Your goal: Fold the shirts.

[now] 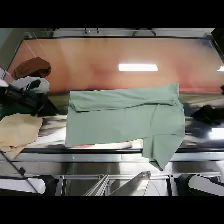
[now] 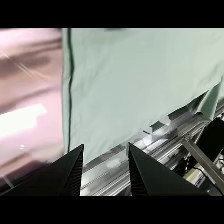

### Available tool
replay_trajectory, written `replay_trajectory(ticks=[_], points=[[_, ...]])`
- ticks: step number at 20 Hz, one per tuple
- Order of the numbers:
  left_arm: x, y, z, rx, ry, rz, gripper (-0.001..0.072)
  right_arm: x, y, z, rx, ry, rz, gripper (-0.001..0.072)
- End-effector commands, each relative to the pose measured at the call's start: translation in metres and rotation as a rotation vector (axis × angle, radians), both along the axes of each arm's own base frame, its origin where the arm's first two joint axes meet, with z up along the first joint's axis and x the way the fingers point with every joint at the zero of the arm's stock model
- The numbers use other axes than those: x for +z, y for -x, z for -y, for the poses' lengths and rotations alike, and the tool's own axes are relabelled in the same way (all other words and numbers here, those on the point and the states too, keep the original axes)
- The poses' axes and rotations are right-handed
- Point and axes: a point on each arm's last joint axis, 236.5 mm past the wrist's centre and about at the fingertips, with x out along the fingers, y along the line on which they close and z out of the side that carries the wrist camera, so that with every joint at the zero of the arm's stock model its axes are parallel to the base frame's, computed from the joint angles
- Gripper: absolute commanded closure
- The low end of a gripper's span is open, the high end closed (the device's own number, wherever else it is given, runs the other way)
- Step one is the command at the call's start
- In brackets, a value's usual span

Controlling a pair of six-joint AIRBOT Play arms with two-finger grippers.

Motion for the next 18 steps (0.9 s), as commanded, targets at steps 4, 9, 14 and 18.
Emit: replay_trajectory(ticks=[4, 9, 14, 18], points=[[-0.048, 0.073, -0.01, 0.196, -0.056, -0.079, 0.0412, -0.046, 0.102, -0.045, -0.105, -0.143, -0.301, 0.0213], [-0.055, 0.085, 0.011, 0.164, 0.0, -0.141, 0.0412, -0.062, 0.106, -0.084, -0.107, -0.206, -0.308, 0.0251], [-0.072, 0.093, 0.038, 0.058, 0.003, -0.194, 0.0412, -0.05, 0.072, -0.104, -0.107, -0.291, -0.178, 0.0579], [-0.082, 0.093, 0.051, 0.0, -0.009, -0.207, 0.0412, -0.049, 0.068, -0.102, -0.109, -0.288, -0.167, 0.0689]])
